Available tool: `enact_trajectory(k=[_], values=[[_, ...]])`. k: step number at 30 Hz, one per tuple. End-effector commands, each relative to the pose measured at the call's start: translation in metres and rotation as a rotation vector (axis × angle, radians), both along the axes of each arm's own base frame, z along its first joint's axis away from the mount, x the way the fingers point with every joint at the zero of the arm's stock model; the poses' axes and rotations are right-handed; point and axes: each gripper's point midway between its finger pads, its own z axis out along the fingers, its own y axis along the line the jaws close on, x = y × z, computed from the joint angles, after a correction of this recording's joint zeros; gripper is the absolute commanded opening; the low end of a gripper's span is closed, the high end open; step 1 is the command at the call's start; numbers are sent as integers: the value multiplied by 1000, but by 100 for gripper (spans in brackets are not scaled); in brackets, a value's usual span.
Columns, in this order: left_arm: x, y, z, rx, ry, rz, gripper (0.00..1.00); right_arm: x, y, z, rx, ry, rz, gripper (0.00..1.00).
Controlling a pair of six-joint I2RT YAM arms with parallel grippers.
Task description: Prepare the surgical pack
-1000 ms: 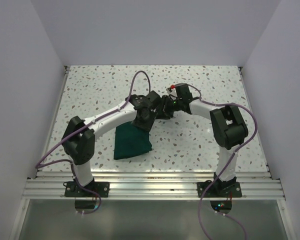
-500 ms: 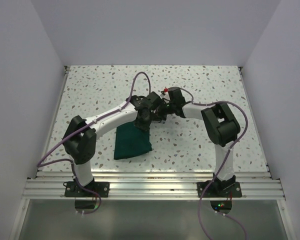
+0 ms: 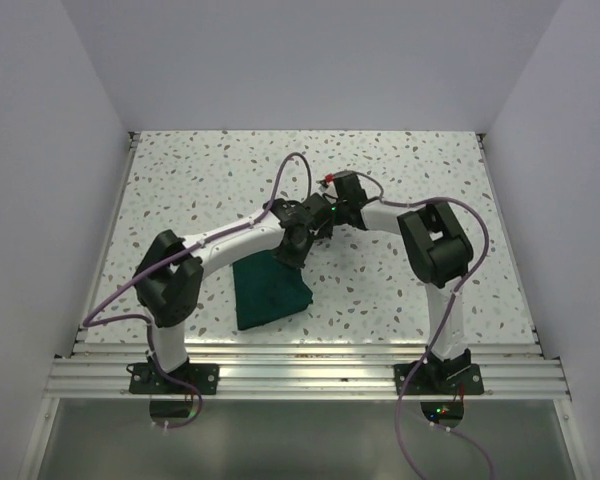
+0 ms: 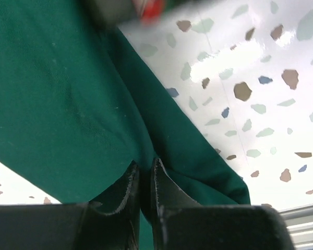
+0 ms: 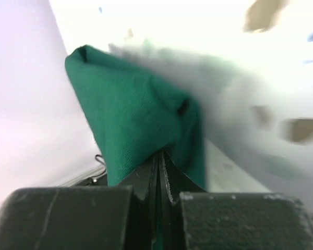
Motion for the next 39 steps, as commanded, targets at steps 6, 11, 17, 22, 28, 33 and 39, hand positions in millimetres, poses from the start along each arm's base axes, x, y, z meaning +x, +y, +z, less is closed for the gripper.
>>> enact_trajectory(k=[6, 11, 17, 22, 28, 33, 39], values=[[-27, -22, 28, -180, 16, -45, 52, 4, -71, 30, -76, -70, 4, 20], [-32, -30, 49, -260, 15, -40, 59, -7, -56, 62, 63, -56, 37, 51], [-45, -32, 36, -236, 64, -33, 53, -8, -36, 68, 113, -5, 68, 68], [-57, -41, 26, -215, 93, -49, 44, -10, -16, 53, 94, 37, 96, 68], [-76, -59, 13, -233, 152, -112, 41, 0, -2, 37, 83, 58, 87, 55], [-102, -61, -11, -276, 265, -187, 40, 14, -5, 20, 76, 64, 56, 5], [-124, -50, -42, -284, 356, -202, 39, 24, -40, 8, 40, 72, -17, 0]])
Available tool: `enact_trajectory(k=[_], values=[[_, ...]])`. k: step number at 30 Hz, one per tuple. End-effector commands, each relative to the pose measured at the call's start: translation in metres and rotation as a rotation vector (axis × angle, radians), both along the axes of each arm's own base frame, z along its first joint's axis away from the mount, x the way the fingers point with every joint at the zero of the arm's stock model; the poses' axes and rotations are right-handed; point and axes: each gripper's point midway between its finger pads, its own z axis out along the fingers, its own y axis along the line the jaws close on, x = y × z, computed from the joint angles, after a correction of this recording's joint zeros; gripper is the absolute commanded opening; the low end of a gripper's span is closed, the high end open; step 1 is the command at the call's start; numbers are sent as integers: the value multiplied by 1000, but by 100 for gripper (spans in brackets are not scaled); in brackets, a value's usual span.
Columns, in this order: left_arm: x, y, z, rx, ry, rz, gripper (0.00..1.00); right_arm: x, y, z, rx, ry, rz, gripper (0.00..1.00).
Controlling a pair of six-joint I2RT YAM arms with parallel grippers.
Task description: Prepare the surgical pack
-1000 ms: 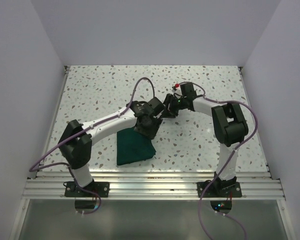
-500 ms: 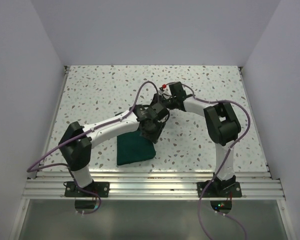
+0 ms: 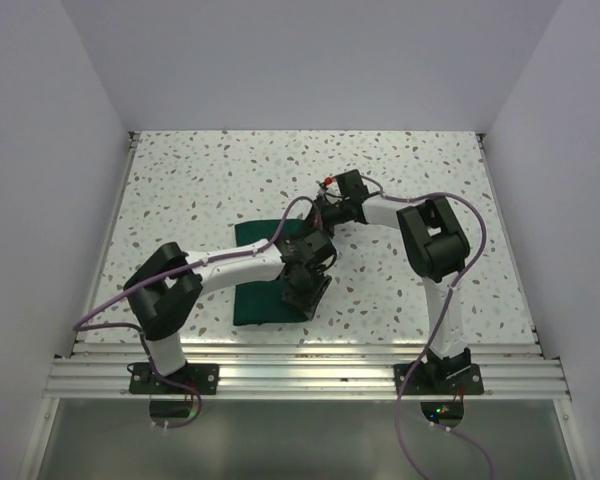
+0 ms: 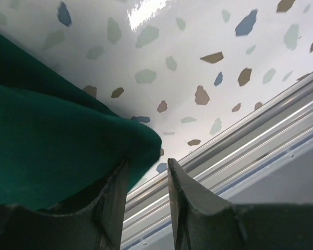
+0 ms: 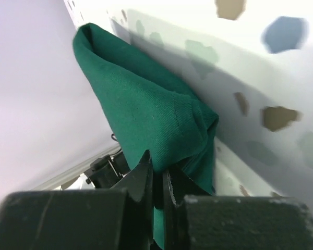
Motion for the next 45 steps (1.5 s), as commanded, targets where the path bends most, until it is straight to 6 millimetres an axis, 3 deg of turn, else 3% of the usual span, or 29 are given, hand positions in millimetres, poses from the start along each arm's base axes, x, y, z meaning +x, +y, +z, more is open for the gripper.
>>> enact_trajectory(k=[1, 8, 14, 15, 16, 20, 21, 23, 25, 29, 32, 36, 37, 38, 41, 45], values=[[-15, -2, -16, -26, 73, -45, 39, 22, -30, 1, -30, -62, -73, 0], [3, 26, -24, 71, 46, 40, 39, 1, -84, -1, -116, -59, -152, 0], [13, 56, -13, 94, 11, 119, 40, -33, -99, 9, -146, -65, -157, 0], [14, 57, -3, 72, -9, 128, 42, -38, -101, 9, -149, -55, -149, 13], [14, 59, 1, 66, -16, 137, 45, -45, -102, 11, -150, -55, -137, 18], [14, 48, 38, -61, -64, 121, 55, -60, -112, 31, -200, -97, -84, 38], [14, 46, 52, -103, -87, 108, 57, -70, -118, 36, -231, -95, -53, 48], [13, 39, 67, -160, -97, 89, 59, -72, -123, 44, -268, -120, -38, 55], [15, 34, 82, -208, -122, 61, 59, -79, -127, 53, -284, -135, -12, 58], [30, 12, 102, -306, -170, 43, 57, -69, -126, 68, -273, -202, -27, 54], [40, -9, 97, -346, -147, 36, 52, -51, -114, 75, -218, -217, -39, 46], [51, -32, 71, -376, -110, 22, 46, -24, -96, 75, -115, -236, -46, 12], [50, -32, 62, -363, -96, 25, 45, -20, -93, 63, -112, -205, -48, 7], [50, -31, 53, -349, -79, 33, 45, -18, -91, 58, -104, -192, -52, 1], [49, -17, 17, -269, -31, 61, 42, -14, -90, 33, -113, -151, -57, 0], [48, 22, -26, -128, 49, 164, 41, -20, -106, -2, -195, -122, -66, 0]])
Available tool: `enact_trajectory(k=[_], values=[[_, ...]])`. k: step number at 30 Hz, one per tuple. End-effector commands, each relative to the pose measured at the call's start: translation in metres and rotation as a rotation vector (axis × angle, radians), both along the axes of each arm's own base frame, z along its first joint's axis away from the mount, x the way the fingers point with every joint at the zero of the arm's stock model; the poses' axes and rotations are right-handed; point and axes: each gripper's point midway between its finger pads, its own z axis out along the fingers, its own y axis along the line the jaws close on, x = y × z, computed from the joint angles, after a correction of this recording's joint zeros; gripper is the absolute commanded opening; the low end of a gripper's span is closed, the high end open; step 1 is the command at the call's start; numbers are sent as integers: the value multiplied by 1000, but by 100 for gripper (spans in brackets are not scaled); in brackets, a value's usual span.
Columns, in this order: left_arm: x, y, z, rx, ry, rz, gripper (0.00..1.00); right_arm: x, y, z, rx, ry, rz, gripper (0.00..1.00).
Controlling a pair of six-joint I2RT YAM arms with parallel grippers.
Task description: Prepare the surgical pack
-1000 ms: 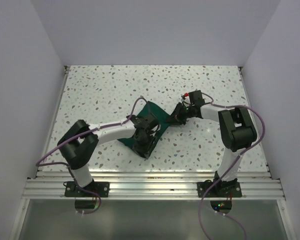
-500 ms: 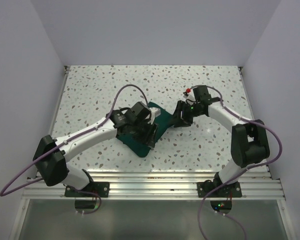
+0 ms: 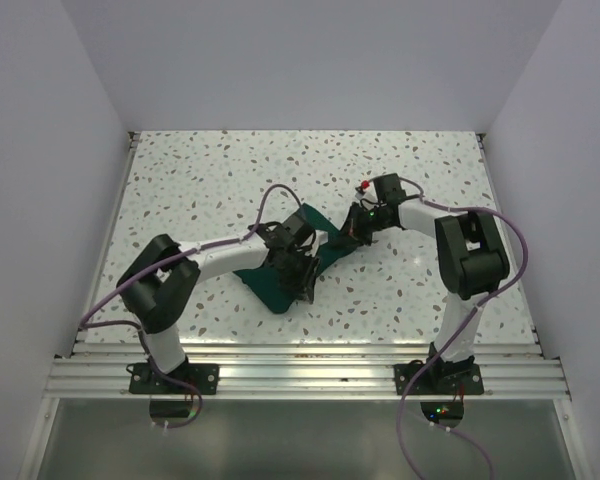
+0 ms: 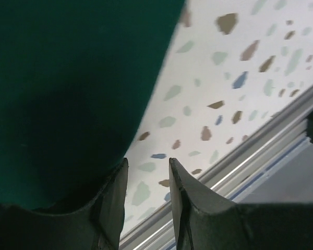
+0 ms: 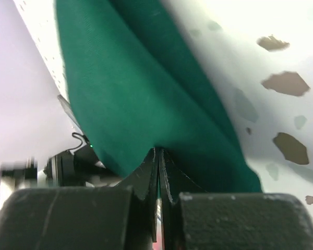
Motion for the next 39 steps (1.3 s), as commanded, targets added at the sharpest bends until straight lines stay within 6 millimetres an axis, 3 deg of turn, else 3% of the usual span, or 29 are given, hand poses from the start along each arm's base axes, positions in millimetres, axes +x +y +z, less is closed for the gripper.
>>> enact_trajectory(k=[1, 2, 5, 9, 10, 11, 15, 19, 25, 27, 28, 32, 39], values=[[4, 31, -27, 87, 57, 83, 40, 1, -9, -17, -34, -11, -15, 0], [-2, 40, -35, 108, 82, 89, 40, 1, -11, -23, -53, -4, -23, 0], [0, 42, -25, 90, 51, 87, 39, 3, -10, -19, -48, -12, -10, 0], [10, 32, 23, -8, -53, 68, 43, 0, -16, 12, -76, -56, -9, 1], [14, 29, 34, -28, -76, 64, 44, -2, -18, 17, -83, -56, -14, 7], [14, 28, 45, -44, -92, 59, 45, -7, -20, 18, -95, -36, -21, 23], [24, 8, 89, -92, -226, -1, 54, -23, -22, 28, -84, -14, -48, 47], [47, 5, 102, -31, -383, 22, 59, -26, -26, 41, -50, -10, -96, 68], [89, 2, 96, 167, -594, 53, 66, -28, -41, 42, -29, 40, -178, 73], [91, -8, 98, 216, -663, 25, 67, -27, -45, 40, 6, 74, -243, 73], [96, -4, 96, 271, -698, 33, 67, -28, -46, 39, 23, 93, -266, 72], [94, -13, 80, 296, -736, -9, 68, -28, -54, 28, 79, 164, -401, 66], [95, -6, 58, 359, -745, -30, 68, -29, -54, 22, 109, 138, -444, 62]])
